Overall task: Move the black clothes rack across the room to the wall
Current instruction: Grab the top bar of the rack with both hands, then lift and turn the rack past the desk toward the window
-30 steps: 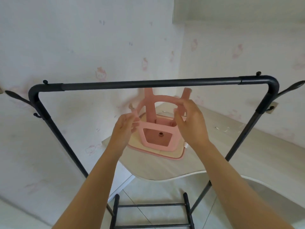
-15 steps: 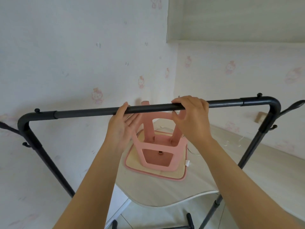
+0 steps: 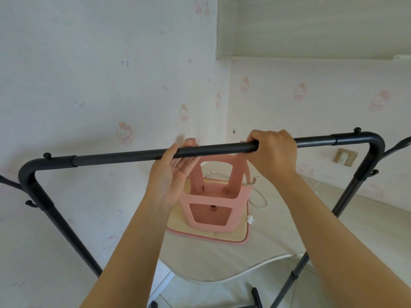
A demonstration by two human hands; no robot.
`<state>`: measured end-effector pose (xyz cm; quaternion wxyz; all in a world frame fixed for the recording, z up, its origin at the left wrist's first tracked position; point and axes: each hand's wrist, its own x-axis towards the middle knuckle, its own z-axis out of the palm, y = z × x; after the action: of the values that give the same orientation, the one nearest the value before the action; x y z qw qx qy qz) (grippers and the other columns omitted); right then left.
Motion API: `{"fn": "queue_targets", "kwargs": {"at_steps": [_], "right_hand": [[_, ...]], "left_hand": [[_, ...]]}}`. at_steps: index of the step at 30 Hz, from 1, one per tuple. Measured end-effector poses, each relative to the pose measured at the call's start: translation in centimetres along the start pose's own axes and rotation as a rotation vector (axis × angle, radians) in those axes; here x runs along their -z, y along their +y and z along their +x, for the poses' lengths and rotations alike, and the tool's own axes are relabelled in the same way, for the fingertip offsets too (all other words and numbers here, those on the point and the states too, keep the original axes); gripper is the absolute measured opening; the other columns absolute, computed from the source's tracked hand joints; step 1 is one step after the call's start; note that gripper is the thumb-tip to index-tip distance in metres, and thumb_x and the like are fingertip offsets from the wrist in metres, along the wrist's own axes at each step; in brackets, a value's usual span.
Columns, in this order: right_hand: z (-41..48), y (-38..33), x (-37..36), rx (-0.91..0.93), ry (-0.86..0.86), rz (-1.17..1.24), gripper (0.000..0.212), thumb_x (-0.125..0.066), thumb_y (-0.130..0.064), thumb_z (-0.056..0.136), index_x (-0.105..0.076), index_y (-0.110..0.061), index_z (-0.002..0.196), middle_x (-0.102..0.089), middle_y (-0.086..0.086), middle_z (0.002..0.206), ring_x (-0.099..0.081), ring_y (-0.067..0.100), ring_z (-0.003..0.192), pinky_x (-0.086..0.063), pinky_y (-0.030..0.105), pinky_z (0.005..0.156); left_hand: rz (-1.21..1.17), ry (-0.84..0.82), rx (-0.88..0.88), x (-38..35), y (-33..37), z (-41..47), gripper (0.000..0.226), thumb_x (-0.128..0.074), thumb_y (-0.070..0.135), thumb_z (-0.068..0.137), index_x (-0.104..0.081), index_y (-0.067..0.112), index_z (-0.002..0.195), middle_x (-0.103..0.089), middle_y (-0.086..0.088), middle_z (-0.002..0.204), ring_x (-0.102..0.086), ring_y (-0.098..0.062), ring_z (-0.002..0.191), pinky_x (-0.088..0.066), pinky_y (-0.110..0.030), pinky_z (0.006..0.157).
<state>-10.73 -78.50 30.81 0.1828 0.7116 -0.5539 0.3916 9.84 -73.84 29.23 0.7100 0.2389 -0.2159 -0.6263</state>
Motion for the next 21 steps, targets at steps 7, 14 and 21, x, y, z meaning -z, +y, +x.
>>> {"fn": "queue_targets", "kwargs": {"at_steps": [7,14,21], "right_hand": [[-0.6,0.9,0.8,-0.038,-0.033,-0.077,0.037,-0.083,-0.018,0.066,-0.049,-0.024,0.054,-0.034,-0.009,0.036,-0.027,0.018,0.035,-0.03,0.025,0.058],[-1.4,2.4,2.2,-0.055,0.003,-0.075,0.022,-0.074,-0.011,0.07,-0.058,-0.018,0.056,-0.038,-0.005,0.037,-0.031,0.022,0.038,-0.033,0.027,0.058],[-2.5,3.5,3.8,-0.072,0.081,-0.133,0.019,-0.064,-0.02,0.072,-0.059,-0.016,0.055,-0.047,0.0,0.037,-0.04,0.027,0.038,-0.029,0.027,0.057]], "left_hand": [[-0.004,-0.006,0.042,-0.3,-0.7,-0.2,0.02,-0.056,0.004,0.094,-0.067,-0.001,0.077,-0.075,-0.019,0.09,-0.07,-0.035,0.102,-0.049,-0.052,0.099],[0.037,-0.016,0.063,-1.3,-2.0,-0.4,0.006,-0.054,0.005,0.095,-0.056,0.002,0.089,-0.067,-0.025,0.114,-0.068,-0.033,0.107,-0.05,-0.05,0.099],[0.024,-0.058,0.112,-2.1,-3.2,-0.1,0.024,-0.054,0.006,0.094,-0.052,0.0,0.117,-0.074,-0.018,0.093,-0.069,-0.033,0.106,-0.058,-0.045,0.086]]}}
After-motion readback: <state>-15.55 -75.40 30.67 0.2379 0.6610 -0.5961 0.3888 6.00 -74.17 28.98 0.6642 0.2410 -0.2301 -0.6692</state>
